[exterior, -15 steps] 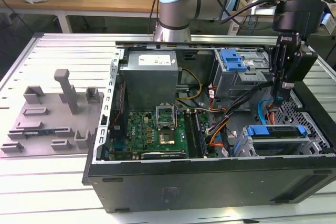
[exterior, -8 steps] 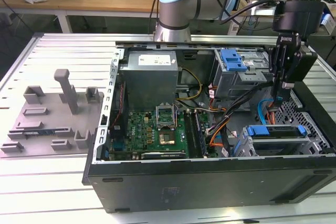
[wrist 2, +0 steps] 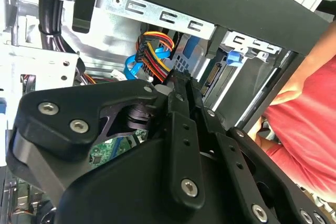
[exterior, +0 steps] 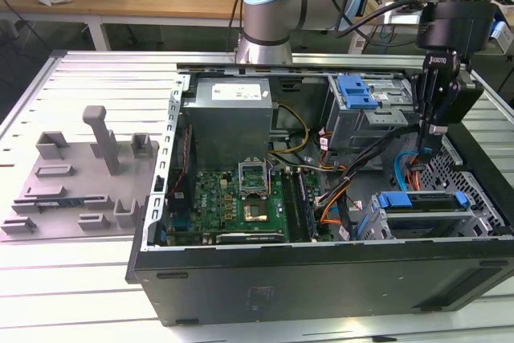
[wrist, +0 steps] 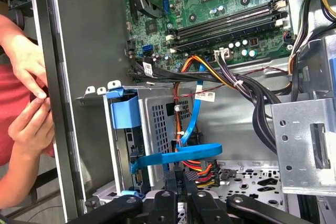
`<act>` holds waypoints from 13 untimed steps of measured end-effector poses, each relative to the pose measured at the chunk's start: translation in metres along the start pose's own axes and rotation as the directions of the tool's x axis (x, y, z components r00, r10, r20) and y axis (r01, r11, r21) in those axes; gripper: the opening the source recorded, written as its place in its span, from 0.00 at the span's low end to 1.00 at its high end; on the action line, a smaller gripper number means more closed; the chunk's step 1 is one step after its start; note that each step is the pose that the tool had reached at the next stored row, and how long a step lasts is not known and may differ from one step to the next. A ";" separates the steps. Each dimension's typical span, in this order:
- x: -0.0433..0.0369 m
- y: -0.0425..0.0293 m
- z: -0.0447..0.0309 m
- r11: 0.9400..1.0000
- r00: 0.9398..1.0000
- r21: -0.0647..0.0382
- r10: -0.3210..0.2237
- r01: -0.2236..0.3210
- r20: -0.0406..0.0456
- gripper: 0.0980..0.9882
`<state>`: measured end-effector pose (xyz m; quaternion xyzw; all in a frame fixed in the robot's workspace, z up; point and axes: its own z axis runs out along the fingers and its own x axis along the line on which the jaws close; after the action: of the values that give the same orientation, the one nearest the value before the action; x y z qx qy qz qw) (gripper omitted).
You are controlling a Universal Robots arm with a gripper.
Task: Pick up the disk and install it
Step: 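Insert the first disk wire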
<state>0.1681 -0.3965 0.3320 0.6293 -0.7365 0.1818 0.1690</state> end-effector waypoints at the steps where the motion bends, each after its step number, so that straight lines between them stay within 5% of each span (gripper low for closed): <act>1: 0.0000 0.0000 0.0001 1.000 1.000 0.000 0.000 0.000 0.000 0.08; 4: 0.0050 -0.0010 0.0028 1.000 1.000 0.000 0.000 0.000 0.002 0.08; 6: 0.0093 -0.0022 0.0052 1.000 1.000 -0.002 -0.001 0.001 0.010 0.08; 8: 0.0200 -0.0045 0.0071 1.000 0.999 -0.008 -0.001 0.002 0.044 0.08; 11: 0.0323 -0.0066 0.0127 1.000 0.998 -0.009 -0.001 0.002 0.055 0.08; 12: 0.0360 -0.0072 0.0148 1.000 0.998 -0.010 -0.001 0.002 0.062 0.08; 13: 0.0411 -0.0081 0.0177 1.000 0.997 -0.013 -0.002 0.003 0.078 0.08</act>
<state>0.1695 -0.4418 0.3366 0.6356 -0.7430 0.1520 0.1442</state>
